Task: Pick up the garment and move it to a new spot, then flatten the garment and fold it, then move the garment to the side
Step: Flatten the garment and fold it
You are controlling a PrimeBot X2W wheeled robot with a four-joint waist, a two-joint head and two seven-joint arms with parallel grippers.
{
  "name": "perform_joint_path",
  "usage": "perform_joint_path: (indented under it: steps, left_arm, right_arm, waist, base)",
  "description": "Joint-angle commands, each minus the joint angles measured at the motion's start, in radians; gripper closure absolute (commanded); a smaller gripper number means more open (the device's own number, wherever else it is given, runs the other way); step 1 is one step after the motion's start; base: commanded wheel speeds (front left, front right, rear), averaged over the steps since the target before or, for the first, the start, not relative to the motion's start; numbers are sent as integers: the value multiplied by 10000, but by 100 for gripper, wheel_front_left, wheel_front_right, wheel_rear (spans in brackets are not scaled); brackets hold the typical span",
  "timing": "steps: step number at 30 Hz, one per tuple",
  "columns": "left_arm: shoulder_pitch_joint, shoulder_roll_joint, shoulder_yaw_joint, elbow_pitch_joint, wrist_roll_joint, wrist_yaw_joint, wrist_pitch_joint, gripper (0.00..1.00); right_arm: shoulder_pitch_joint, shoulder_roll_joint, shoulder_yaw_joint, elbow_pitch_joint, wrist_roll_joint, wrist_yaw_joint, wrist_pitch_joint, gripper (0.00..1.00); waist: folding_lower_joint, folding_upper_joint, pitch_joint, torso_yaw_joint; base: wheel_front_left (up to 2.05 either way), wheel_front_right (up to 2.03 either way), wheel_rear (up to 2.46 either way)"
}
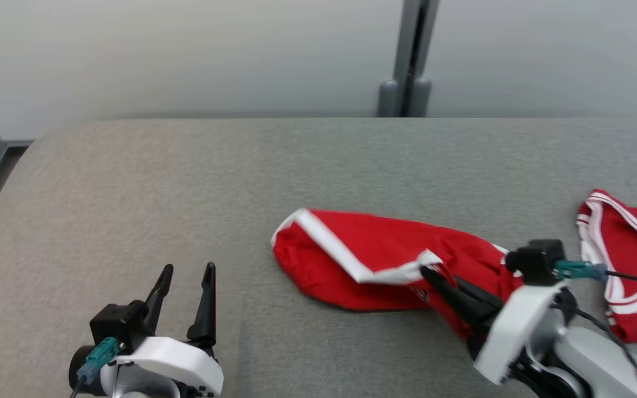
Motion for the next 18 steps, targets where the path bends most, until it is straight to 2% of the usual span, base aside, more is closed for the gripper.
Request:
perform_joint_path:
  steps: [1,7,11,13,18]
  left_arm:
    - [106,89,107,-101,-50,93,-17,0]
    - [338,269,207,-386,-121,253,155,0]
    - [358,321,168,-489,-138,317,252,0]
    - [349,318,143,-515,-156,332,280,0]
    - [351,360,62,-440,-164,309,411,0]
  right_arm:
    - [363,-402,-48,-464,272,1,233,100]
    - [1454,-2222,-120,-2600,1386,1,1651,100]
    - [1903,-3216,-94,-3143,1547,1,2445,100]
    - [2003,-3611,-228,-2969,1235,1,2614,100]
    - [2215,-3629,-357,-2371,688,1,2773,100]
  waist:
    - [0,0,-272,-541]
    - [0,0,-263,-1059]
    - [0,0,-169,-1212]
    - [0,0,-110,-1250]
    - [0,0,6,-1243]
  base:
    - [0,0,0]
    - [0,0,0]
    - [0,0,0]
    - [0,0,0]
    - [0,0,0]
